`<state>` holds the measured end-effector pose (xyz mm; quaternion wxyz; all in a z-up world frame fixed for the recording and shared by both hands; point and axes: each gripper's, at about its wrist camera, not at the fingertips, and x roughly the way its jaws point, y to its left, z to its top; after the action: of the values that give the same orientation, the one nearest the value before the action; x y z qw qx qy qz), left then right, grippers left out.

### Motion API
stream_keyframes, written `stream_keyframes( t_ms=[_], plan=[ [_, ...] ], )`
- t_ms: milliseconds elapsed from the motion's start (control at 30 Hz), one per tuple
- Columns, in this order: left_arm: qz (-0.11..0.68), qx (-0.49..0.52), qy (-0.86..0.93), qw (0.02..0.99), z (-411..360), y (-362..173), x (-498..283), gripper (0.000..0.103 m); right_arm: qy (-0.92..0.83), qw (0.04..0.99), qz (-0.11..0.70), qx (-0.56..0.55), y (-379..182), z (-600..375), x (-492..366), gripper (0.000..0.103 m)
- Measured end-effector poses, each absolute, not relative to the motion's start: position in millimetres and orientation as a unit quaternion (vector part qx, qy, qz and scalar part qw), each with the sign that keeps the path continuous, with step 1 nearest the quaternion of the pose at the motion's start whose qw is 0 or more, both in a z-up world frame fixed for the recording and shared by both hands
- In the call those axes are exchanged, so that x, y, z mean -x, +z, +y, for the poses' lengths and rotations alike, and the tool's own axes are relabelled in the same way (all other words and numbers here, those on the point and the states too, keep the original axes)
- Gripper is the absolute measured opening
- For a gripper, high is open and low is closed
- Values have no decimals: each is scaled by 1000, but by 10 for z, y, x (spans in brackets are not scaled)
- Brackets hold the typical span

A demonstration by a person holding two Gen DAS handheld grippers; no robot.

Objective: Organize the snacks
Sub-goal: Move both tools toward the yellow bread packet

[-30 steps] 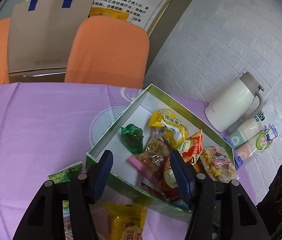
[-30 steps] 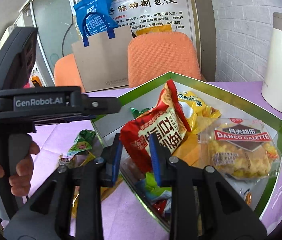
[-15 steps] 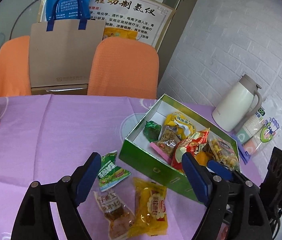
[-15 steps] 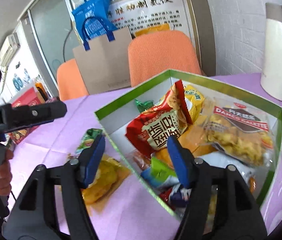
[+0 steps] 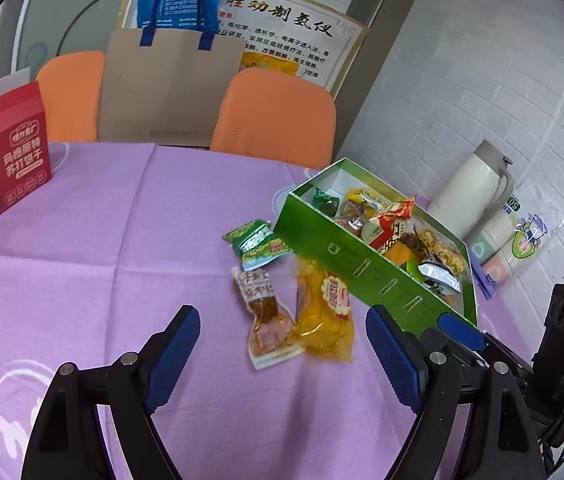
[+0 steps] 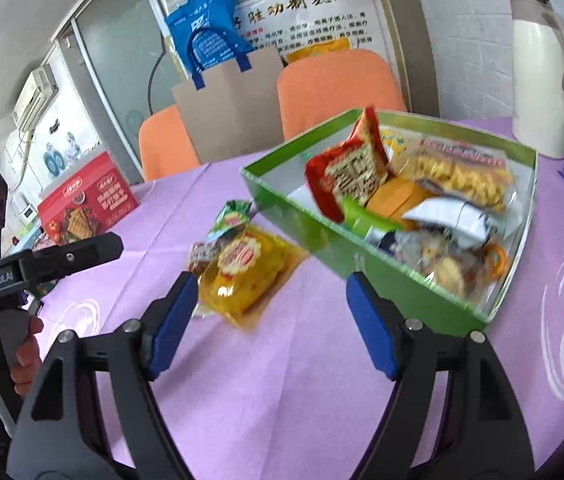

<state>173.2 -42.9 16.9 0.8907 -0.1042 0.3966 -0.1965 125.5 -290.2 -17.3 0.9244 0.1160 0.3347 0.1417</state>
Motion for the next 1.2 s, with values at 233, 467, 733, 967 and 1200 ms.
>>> stream_keyframes(
  t_ms=[233,467,733,967,1200],
  plan=[
    [419,127,-160,885,-173,-112,-1603,87,162,904,379,-111,-374,-2548,-1383,77],
    [420,127,-123,890,25,-205,-1576,87,148,905,392,-77,-425,-2189,-1619,77],
    [419,130,-121,891,108,-227,-1566,87,125,902,406,-72,-535,-2084,-1878,77],
    [422,125,-125,889,77,-223,-1580,87,154,896,412,-64,-526,-2163,-1797,40],
    [430,109,-132,886,-51,-235,-1605,87,177,888,416,-81,-520,-2420,-1546,38]
  ],
)
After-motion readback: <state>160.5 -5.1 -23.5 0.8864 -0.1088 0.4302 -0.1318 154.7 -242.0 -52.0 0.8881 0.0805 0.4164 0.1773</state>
